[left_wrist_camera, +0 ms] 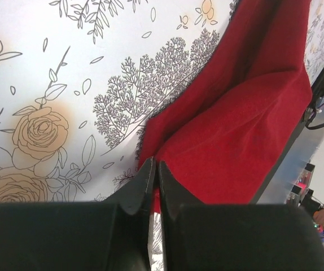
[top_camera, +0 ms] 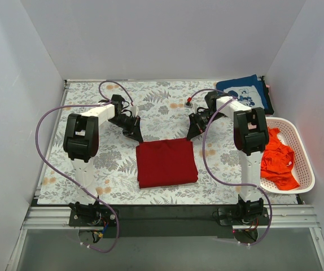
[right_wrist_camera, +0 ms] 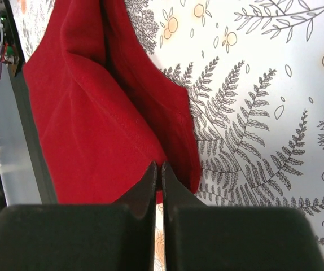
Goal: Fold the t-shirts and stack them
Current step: Fold the tshirt
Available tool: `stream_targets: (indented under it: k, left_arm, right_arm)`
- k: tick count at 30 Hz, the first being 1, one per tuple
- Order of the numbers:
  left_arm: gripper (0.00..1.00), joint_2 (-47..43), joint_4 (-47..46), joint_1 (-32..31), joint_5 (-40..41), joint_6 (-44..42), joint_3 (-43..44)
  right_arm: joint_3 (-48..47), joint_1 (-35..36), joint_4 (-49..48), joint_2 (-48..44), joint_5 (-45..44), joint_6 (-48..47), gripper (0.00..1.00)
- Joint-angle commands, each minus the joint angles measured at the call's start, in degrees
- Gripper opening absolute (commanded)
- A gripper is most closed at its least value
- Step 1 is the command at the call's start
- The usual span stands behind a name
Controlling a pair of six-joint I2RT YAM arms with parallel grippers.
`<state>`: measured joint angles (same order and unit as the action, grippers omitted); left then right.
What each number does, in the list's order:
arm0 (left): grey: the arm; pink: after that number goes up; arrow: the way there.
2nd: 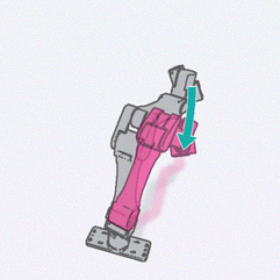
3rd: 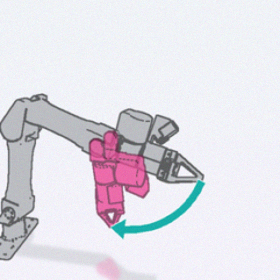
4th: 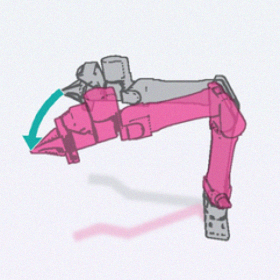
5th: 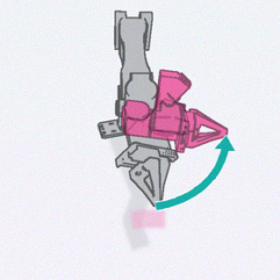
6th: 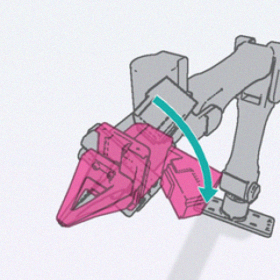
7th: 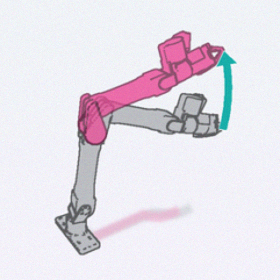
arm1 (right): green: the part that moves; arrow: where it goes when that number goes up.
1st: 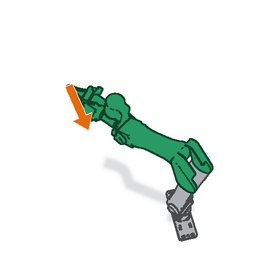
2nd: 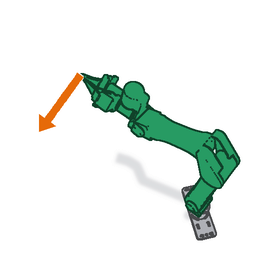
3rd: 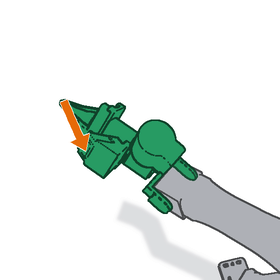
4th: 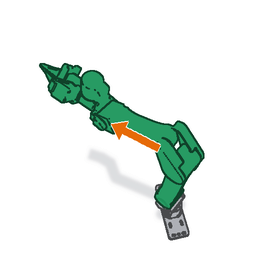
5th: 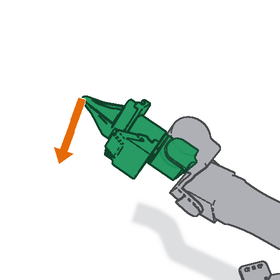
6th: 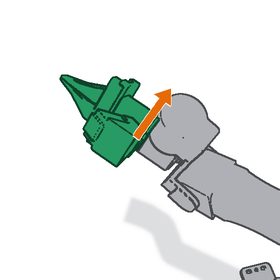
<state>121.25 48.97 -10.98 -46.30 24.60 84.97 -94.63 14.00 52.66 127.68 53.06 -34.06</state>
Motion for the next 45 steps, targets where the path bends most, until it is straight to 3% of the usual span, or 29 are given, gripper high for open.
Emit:
stream_targets:
  k: [1, 16, 24, 36, 45]
  left_arm:
    - [0.00, -5.40, 1.04, 0.61, 0.42, -1.13, -0.77]
    - [0.00, -11.82, -0.28, 1.32, 2.97, -1.31, -3.32]
    - [0.00, -12.97, -2.99, 1.58, 8.24, -1.40, -6.04]
    - [0.00, -2.87, -11.08, 1.58, 14.31, 0.19, -2.18]
    - [0.02, 4.87, -9.95, 1.93, 15.46, -0.08, 8.89]
  right_arm:
    - [-0.38, 0.24, 0.95, -5.07, 1.79, 0.40, 0.01]
    - [3.75, -0.90, 0.69, -9.38, -1.38, 0.84, 0.01]
    - [0.24, -1.34, -0.54, -6.66, -2.08, 2.68, 0.01]
    - [-7.67, -1.43, -7.75, 4.15, -9.37, 10.68, 0.01]
    - [-11.62, -1.96, -12.15, 6.00, -12.45, 14.46, 0.01]
